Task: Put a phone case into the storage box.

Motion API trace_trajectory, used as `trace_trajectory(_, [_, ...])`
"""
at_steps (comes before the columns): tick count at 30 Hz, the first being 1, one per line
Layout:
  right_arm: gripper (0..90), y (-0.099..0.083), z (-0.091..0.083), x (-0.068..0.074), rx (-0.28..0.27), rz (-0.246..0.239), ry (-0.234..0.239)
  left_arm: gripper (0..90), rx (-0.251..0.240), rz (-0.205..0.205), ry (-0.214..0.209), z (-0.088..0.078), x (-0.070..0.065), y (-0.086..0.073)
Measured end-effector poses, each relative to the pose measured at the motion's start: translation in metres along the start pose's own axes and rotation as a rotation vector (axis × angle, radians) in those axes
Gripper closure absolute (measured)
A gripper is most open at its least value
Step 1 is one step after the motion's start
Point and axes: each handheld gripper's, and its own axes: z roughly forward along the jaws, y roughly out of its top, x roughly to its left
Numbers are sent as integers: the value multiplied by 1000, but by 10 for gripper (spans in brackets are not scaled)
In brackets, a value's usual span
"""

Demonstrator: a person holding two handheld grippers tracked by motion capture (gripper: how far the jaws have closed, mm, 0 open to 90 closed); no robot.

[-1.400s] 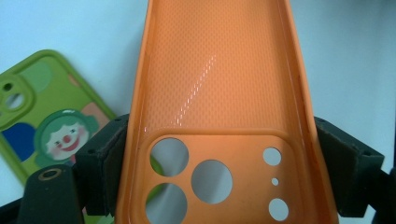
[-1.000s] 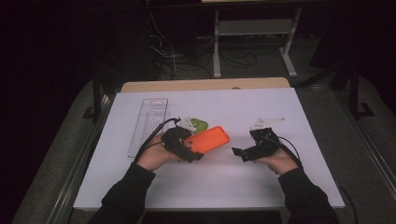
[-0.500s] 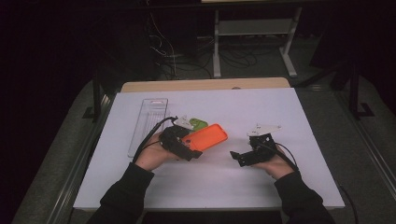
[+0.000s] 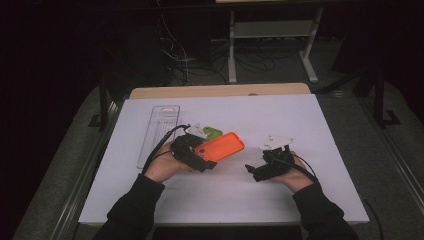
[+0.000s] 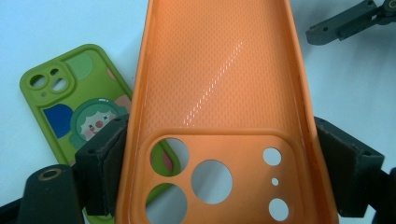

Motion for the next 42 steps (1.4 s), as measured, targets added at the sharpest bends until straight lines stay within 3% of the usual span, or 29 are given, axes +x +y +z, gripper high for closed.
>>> trace_trajectory(11, [4,4,-4,7,-15,-106,-40,159,-10,-18,-4,1,-2,0])
trace_trajectory(13, [4,4,-4,8,-14,-133,-51,159,-6,-12,-6,2,-2,0])
trace_trajectory(14, [4,4,-4,8,-16,-146,-56,159,15,13,-6,0,-1,0])
trace_trajectory(24, [5,5,-5,15,-13,-275,-115,159,23,25,-10,1,-1,0])
trace_trajectory(31, [6,7,-7,19,-29,-328,-150,159,27,25,-14,2,0,0])
trace_trajectory(40, [6,7,-4,26,-10,-459,-208,159,29,30,-15,1,1,0])
trace_trajectory(42, [6,8,-4,28,-8,-488,-223,159,18,14,-15,2,0,0])
